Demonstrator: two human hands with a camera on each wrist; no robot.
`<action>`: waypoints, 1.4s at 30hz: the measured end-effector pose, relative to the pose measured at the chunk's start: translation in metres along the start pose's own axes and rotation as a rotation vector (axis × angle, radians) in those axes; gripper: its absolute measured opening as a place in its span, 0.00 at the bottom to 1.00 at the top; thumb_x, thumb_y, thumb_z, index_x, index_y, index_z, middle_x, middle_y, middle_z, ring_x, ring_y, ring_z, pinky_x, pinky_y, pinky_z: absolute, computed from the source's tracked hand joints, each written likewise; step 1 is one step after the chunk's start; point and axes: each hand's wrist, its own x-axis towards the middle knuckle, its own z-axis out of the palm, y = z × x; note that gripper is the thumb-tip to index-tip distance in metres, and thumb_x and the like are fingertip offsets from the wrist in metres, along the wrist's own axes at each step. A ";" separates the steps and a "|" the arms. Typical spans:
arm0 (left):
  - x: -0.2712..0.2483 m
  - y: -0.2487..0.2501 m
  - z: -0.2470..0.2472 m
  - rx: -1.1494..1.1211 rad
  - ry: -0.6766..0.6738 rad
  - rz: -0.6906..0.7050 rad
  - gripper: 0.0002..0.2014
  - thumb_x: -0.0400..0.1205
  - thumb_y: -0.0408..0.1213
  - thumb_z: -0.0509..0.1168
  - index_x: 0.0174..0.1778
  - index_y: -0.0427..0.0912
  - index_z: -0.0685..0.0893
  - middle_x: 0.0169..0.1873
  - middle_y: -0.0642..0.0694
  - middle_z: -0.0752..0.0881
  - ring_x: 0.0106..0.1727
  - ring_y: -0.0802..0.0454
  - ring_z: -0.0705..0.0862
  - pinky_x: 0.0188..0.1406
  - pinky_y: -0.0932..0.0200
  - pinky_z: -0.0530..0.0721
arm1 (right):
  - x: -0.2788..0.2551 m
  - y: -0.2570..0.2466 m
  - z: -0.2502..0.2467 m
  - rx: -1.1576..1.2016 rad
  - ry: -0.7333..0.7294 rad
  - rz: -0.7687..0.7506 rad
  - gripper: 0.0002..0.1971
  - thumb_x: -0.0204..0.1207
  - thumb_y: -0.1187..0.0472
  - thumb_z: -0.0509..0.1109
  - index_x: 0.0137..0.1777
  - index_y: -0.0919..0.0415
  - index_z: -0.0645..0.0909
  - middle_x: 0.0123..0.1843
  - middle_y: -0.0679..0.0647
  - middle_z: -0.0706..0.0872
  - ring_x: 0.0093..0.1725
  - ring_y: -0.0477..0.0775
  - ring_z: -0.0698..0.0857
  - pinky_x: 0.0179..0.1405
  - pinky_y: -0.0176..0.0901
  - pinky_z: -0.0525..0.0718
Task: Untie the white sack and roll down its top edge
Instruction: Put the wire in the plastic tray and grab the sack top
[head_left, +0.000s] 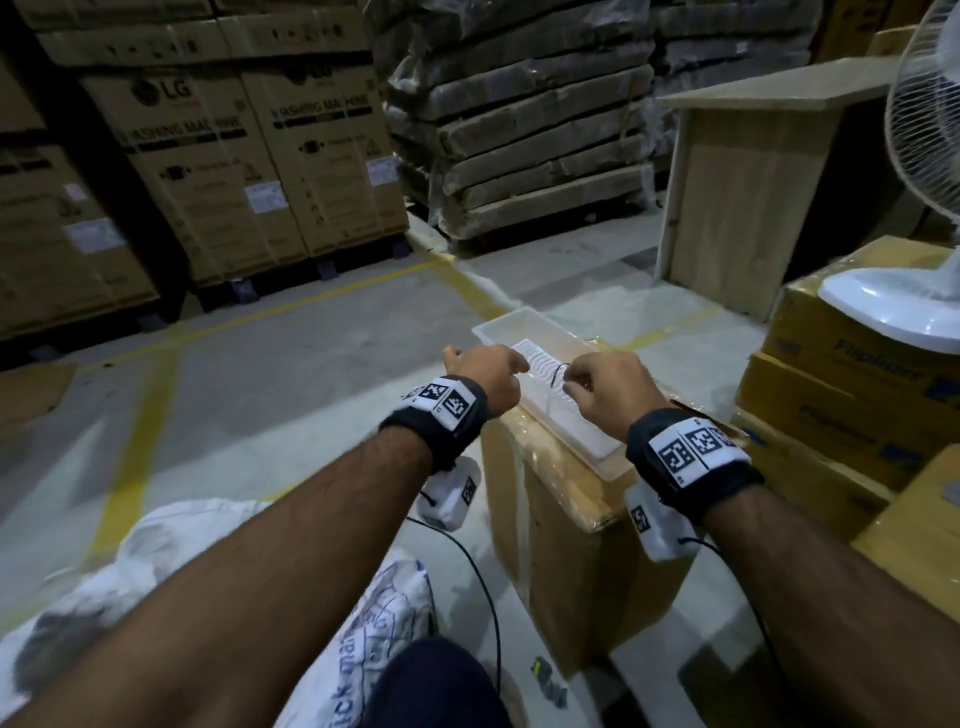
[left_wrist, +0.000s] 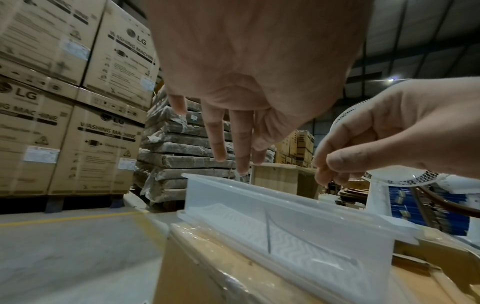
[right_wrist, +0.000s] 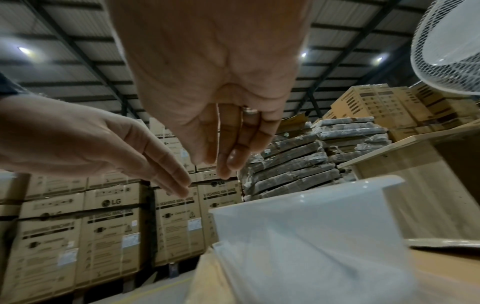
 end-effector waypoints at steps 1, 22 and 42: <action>-0.009 -0.009 -0.005 -0.002 0.001 -0.015 0.22 0.80 0.34 0.55 0.68 0.57 0.79 0.67 0.54 0.82 0.70 0.49 0.76 0.74 0.45 0.59 | -0.002 -0.010 0.000 0.015 -0.008 -0.031 0.06 0.74 0.59 0.70 0.47 0.59 0.88 0.45 0.55 0.91 0.48 0.57 0.85 0.50 0.47 0.83; -0.293 -0.234 -0.056 -0.005 0.046 -0.503 0.22 0.78 0.35 0.57 0.66 0.58 0.80 0.56 0.62 0.88 0.67 0.57 0.79 0.69 0.54 0.65 | -0.061 -0.276 0.080 -0.072 -0.549 -0.467 0.12 0.74 0.54 0.72 0.52 0.61 0.88 0.49 0.56 0.91 0.51 0.55 0.87 0.45 0.37 0.76; -0.362 -0.295 0.008 -0.160 0.265 -0.574 0.10 0.76 0.34 0.60 0.46 0.42 0.87 0.46 0.42 0.87 0.53 0.40 0.82 0.48 0.53 0.78 | -0.070 -0.331 0.200 -0.042 -0.600 -0.475 0.44 0.67 0.59 0.75 0.81 0.54 0.55 0.79 0.55 0.67 0.76 0.66 0.65 0.72 0.61 0.72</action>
